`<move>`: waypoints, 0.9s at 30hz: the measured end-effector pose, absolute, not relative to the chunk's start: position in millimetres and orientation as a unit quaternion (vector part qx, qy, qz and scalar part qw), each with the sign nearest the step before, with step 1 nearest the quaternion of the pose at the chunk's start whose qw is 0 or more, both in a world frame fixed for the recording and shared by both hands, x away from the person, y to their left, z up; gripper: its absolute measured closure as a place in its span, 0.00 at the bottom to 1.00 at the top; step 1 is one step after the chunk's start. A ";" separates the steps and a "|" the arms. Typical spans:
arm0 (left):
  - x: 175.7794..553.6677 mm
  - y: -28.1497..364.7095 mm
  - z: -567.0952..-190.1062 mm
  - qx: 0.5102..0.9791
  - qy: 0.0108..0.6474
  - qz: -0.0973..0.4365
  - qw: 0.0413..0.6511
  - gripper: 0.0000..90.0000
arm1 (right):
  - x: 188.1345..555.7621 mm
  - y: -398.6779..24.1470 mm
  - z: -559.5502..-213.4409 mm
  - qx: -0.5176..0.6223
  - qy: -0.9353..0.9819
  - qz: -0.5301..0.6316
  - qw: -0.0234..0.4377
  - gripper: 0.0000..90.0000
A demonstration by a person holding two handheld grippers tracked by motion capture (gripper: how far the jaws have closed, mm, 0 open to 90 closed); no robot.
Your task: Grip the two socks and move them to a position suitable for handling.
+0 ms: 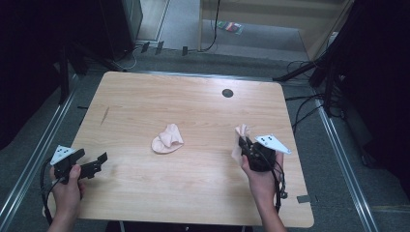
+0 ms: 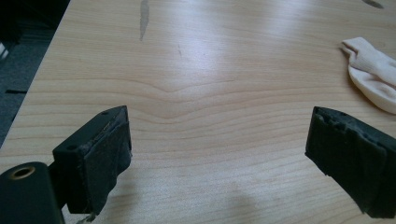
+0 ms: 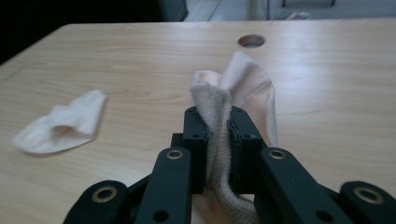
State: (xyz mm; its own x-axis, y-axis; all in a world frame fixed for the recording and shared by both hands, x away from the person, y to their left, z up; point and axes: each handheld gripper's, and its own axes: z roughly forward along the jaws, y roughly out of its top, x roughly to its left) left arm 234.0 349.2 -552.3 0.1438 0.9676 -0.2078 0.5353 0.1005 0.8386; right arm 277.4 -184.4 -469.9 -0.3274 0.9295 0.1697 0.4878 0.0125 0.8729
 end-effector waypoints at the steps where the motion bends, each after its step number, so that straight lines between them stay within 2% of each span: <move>1: 233.9 349.0 -552.3 0.622 0.604 0.252 0.430 0.08 | 273.1 -181.7 -470.4 0.528 0.671 0.465 0.233 0.89; 7: 230.9 348.0 -551.2 0.621 0.599 0.264 0.430 0.07 | 250.5 -153.0 -482.1 0.524 0.692 0.454 0.202 0.89; 12: 223.4 348.5 -541.7 0.609 0.584 0.248 0.476 0.07 | 238.2 -116.9 -495.0 0.504 0.714 0.454 0.173 0.89; 22: 217.2 304.2 -528.0 0.639 0.540 0.248 0.489 0.07 | 231.0 -66.3 -515.2 0.484 0.744 0.435 0.150 0.88; 24: 216.8 289.3 -526.0 0.650 0.528 0.243 0.490 0.07 | 231.6 -61.6 -518.2 0.485 0.742 0.441 0.144 0.82; 27: 216.1 271.1 -524.7 0.663 0.516 0.230 0.492 0.07 | 236.7 -57.9 -521.1 0.485 0.737 0.453 0.124 0.56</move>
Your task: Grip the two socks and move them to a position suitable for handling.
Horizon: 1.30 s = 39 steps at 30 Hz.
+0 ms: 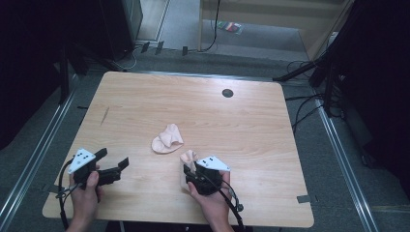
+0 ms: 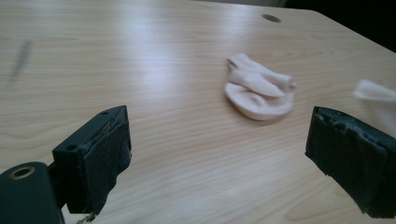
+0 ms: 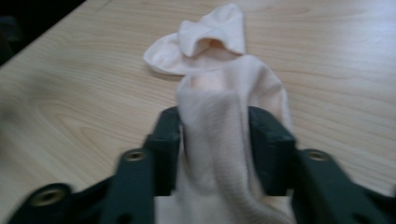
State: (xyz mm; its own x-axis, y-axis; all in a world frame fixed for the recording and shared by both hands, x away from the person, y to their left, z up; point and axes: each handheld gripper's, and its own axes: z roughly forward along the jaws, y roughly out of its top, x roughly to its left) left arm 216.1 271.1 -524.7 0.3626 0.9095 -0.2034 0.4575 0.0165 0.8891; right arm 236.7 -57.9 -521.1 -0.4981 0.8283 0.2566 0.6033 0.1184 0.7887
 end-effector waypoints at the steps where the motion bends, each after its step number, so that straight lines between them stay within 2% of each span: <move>1: 215.8 264.4 -524.6 0.668 0.510 0.225 0.493 0.07 | 238.6 -58.9 -520.2 0.485 0.736 0.460 0.107 0.49; 2: 215.5 256.6 -523.8 0.674 0.502 0.220 0.495 0.07 | 239.4 -60.6 -518.1 0.485 0.733 0.466 0.100 0.46; 5: 214.8 241.8 -523.0 0.683 0.488 0.212 0.500 0.07 | 238.8 -71.6 -509.5 0.486 0.725 0.475 0.113 0.47; 7: 214.5 233.9 -523.4 0.691 0.479 0.207 0.500 0.07 | 236.6 -81.5 -506.3 0.487 0.722 0.478 0.118 0.55; 10: 214.6 226.8 -524.2 0.697 0.471 0.200 0.502 0.07 | 231.4 -88.8 -509.7 0.479 0.733 0.472 0.100 0.71; 12: 214.4 226.2 -524.8 0.697 0.471 0.195 0.504 0.08 | 227.6 -88.6 -515.9 0.473 0.749 0.453 0.101 0.77; 15: 214.5 226.6 -526.0 0.698 0.471 0.190 0.505 0.08 | 227.7 -86.8 -527.4 0.477 0.761 0.430 0.095 0.77; 18: 214.4 227.6 -527.1 0.697 0.473 0.187 0.506 0.08 | 228.0 -83.9 -537.3 0.488 0.768 0.403 0.101 0.68; 21: 215.6 228.1 -529.0 0.699 0.475 0.186 0.501 0.08 | 227.3 -80.2 -541.9 0.488 0.770 0.398 0.100 0.65; 23: 216.5 228.3 -530.1 0.699 0.479 0.186 0.497 0.08 | 226.5 -76.7 -543.4 0.484 0.774 0.394 0.106 0.70; 27: 216.4 226.0 -531.6 0.699 0.482 0.178 0.497 0.08 | 224.0 -73.2 -545.8 0.479 0.781 0.383 0.119 0.93; 28: 216.2 223.8 -532.3 0.702 0.480 0.177 0.496 0.08 | 223.6 -73.4 -545.3 0.481 0.779 0.384 0.116 0.95; 39: 209.8 196.3 -535.3 0.730 0.461 0.147 0.483 0.07 | 226.4 -72.3 -505.6 0.461 0.766 0.436 0.107 0.97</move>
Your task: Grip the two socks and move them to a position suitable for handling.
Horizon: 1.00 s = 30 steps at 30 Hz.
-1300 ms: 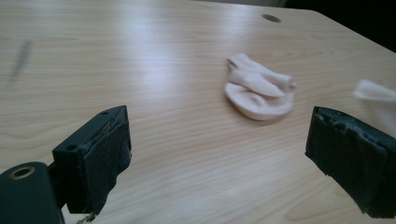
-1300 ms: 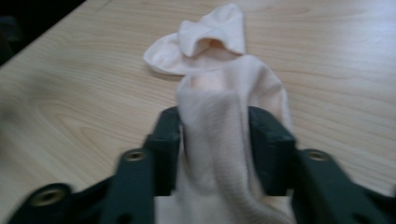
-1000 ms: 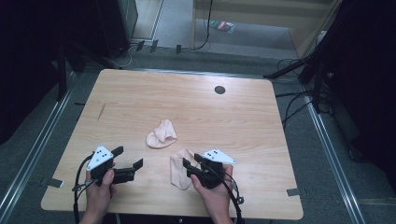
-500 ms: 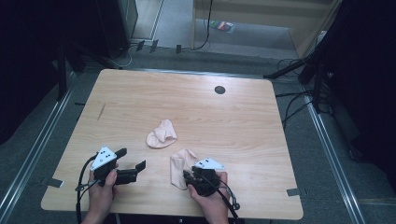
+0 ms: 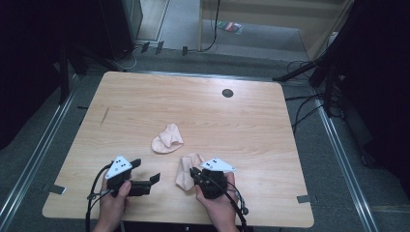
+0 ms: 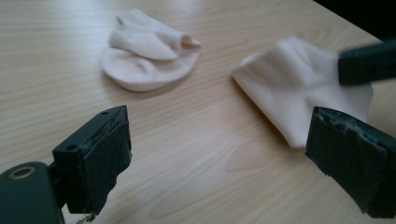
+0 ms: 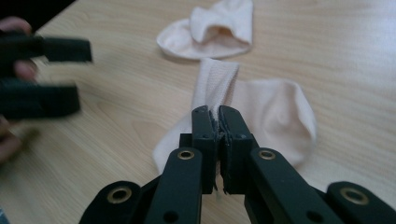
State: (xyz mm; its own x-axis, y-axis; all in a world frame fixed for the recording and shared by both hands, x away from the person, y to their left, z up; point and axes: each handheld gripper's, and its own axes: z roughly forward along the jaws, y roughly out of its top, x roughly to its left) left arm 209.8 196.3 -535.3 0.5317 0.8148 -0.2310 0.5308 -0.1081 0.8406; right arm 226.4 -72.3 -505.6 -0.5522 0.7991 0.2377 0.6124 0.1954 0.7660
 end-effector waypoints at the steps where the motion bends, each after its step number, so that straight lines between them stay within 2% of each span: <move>1: 209.0 191.7 -536.0 0.735 0.458 0.145 0.479 0.07 | 226.8 -71.6 -501.1 0.459 0.765 0.439 0.107 0.97; 10: 209.9 143.1 -539.1 0.769 0.430 0.099 0.463 0.05 | 230.1 -69.9 -465.9 0.446 0.754 0.471 0.105 0.97; 12: 213.6 134.4 -539.1 0.767 0.435 0.094 0.461 0.10 | 229.5 -70.5 -461.8 0.443 0.752 0.477 0.100 0.97; 15: 220.1 124.1 -539.9 0.765 0.442 0.090 0.459 0.22 | 226.8 -69.2 -457.3 0.437 0.751 0.486 0.095 0.97; 18: 224.1 118.8 -543.2 0.763 0.444 0.088 0.461 0.43 | 223.7 -66.5 -454.4 0.430 0.752 0.493 0.086 0.97; 22: 226.4 126.0 -547.7 0.767 0.439 0.084 0.461 0.81 | 219.4 -63.4 -451.4 0.420 0.752 0.505 0.060 0.97; 24: 224.4 139.4 -544.2 0.763 0.440 0.104 0.463 0.95 | 217.7 -62.9 -448.5 0.414 0.748 0.516 0.048 0.97; 25: 221.8 146.6 -540.3 0.760 0.440 0.124 0.461 0.98 | 216.8 -62.7 -447.2 0.411 0.747 0.520 0.051 0.97; 30: 200.8 181.2 -517.9 0.758 0.431 0.253 0.420 0.99 | 218.8 -62.4 -453.0 0.402 0.748 0.524 0.063 0.97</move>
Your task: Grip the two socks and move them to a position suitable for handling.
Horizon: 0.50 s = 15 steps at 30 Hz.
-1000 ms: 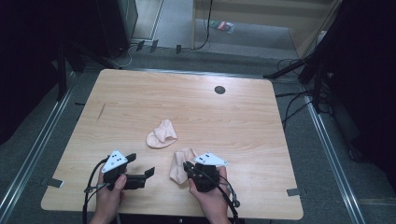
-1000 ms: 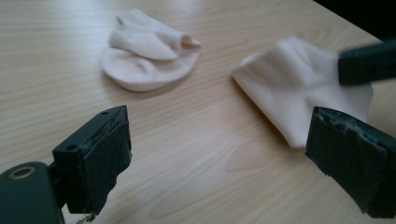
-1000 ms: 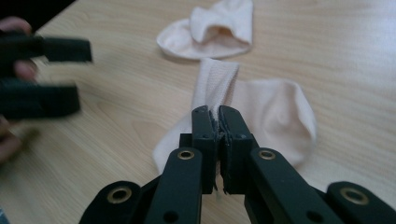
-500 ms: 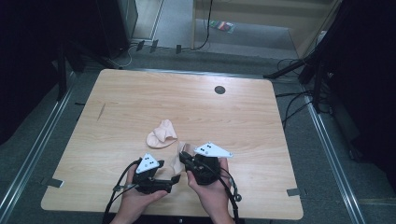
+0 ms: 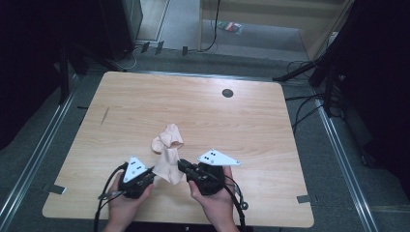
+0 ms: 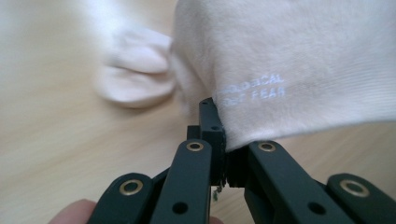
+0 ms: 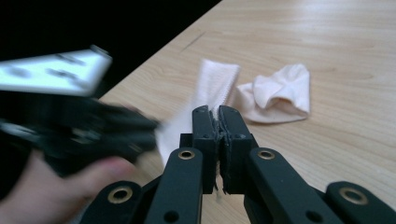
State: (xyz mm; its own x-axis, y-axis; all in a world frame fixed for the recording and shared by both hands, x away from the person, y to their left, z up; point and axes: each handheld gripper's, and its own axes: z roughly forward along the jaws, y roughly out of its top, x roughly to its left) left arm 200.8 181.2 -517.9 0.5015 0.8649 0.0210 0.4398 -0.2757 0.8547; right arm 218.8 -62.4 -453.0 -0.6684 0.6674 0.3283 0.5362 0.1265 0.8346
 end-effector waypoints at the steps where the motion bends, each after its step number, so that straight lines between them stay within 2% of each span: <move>1: 196.3 185.2 -514.8 0.762 0.425 0.270 0.407 0.99 | 220.4 -61.1 -457.7 0.404 0.750 0.521 0.058 0.97; 7: 195.2 169.7 -534.3 0.809 0.406 0.233 0.356 0.99 | 234.0 -61.4 -496.5 0.419 0.771 0.475 0.063 0.97; 9: 196.8 164.4 -539.3 0.816 0.399 0.222 0.355 0.98 | 241.7 -70.2 -510.6 0.439 0.771 0.460 0.045 0.97; 11: 198.0 161.9 -542.9 0.823 0.387 0.207 0.361 0.89 | 247.1 -78.9 -521.9 0.451 0.773 0.444 0.048 0.97; 14: 198.2 165.1 -542.7 0.825 0.374 0.176 0.385 0.64 | 255.6 -92.7 -532.4 0.462 0.778 0.422 0.055 0.97; 15: 198.2 167.6 -541.7 0.823 0.370 0.169 0.396 0.60 | 257.4 -95.3 -533.7 0.462 0.781 0.417 0.059 0.97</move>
